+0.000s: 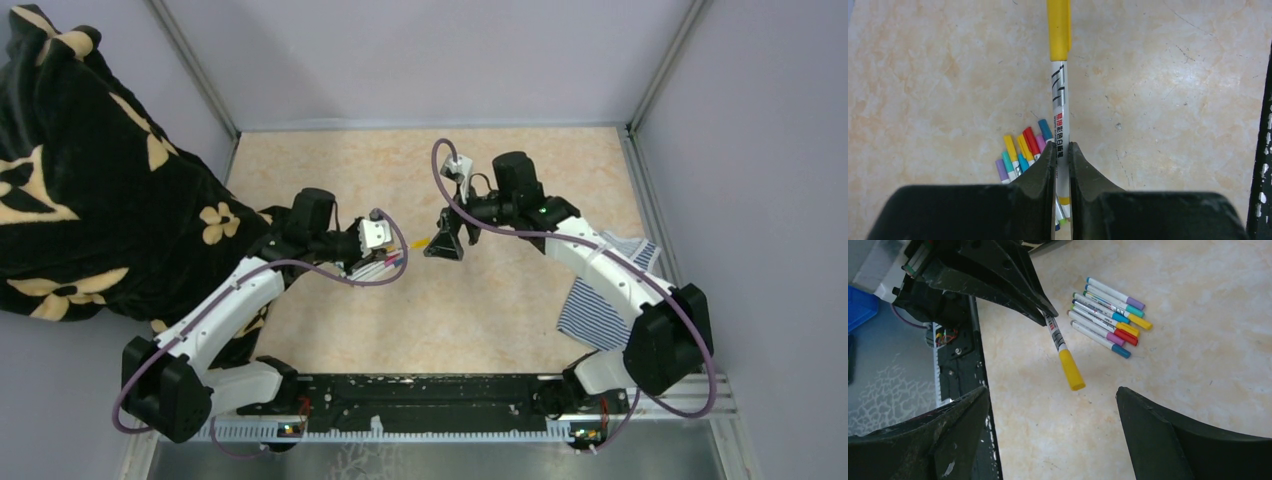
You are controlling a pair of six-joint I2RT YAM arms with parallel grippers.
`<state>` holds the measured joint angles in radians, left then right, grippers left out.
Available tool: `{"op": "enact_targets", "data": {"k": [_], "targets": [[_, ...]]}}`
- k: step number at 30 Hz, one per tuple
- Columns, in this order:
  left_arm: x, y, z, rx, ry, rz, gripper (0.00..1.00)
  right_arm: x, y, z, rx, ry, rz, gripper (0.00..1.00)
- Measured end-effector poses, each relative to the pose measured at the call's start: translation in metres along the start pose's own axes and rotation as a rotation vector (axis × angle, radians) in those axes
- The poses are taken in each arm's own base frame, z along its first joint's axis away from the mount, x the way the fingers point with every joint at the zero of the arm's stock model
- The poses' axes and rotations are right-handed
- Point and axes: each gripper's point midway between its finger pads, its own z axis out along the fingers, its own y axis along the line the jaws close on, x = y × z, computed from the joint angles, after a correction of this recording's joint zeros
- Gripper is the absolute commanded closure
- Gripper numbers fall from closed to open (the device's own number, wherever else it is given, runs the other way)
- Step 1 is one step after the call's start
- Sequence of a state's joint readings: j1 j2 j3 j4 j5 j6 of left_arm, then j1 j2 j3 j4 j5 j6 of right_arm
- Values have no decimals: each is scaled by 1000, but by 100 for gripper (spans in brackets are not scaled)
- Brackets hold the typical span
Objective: Open the pen caps
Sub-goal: Pick up the pen from the center of the board, then open the pen cap from the pen.
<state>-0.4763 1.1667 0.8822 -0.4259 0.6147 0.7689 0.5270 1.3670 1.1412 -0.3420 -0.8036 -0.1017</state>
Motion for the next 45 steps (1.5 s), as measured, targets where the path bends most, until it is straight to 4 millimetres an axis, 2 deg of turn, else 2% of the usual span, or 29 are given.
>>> {"op": "enact_targets", "data": {"k": [10,20,28,35,45], "targets": [[-19,4,1,11,-76,85,100,6,-10,19,-36,-49,144,7],[-14,3,6,-2,-98,90,100,18,-9,29,-73,-88,246,26],[-15,5,7,-11,-104,88,100,18,-8,32,-90,-119,278,35],[-16,5,7,-13,-108,84,100,11,-9,32,-88,-149,282,48],[-15,5,9,-12,-108,81,100,11,-13,35,-71,-152,296,76]]}}
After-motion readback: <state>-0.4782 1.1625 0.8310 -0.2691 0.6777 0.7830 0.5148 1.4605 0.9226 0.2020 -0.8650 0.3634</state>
